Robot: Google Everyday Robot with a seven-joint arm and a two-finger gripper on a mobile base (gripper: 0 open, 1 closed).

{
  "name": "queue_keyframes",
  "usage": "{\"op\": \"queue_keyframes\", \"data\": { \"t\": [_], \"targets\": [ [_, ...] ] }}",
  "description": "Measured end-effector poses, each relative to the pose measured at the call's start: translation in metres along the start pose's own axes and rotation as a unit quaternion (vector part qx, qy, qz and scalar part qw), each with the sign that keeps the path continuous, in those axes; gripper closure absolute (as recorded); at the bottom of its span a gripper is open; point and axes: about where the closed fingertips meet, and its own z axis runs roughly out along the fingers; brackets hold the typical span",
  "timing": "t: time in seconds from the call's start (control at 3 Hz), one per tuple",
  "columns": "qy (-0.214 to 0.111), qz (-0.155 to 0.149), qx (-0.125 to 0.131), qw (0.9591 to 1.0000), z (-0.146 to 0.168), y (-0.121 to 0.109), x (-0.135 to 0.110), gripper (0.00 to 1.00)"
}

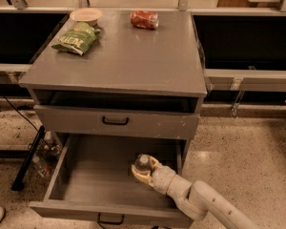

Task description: Place water bottle into middle drawer

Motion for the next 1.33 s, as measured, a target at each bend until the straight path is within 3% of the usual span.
{"op": "queue_keyframes", "data": {
  "t": [0.33, 1.33],
  "targets": [
    [0.022, 0.021, -0.04, 0.9988, 0.005, 0.007, 0.007, 1.0],
    [0.027, 0.047, -0.069, 0.9962, 0.019, 0.024, 0.028, 1.0]
  ]
}}
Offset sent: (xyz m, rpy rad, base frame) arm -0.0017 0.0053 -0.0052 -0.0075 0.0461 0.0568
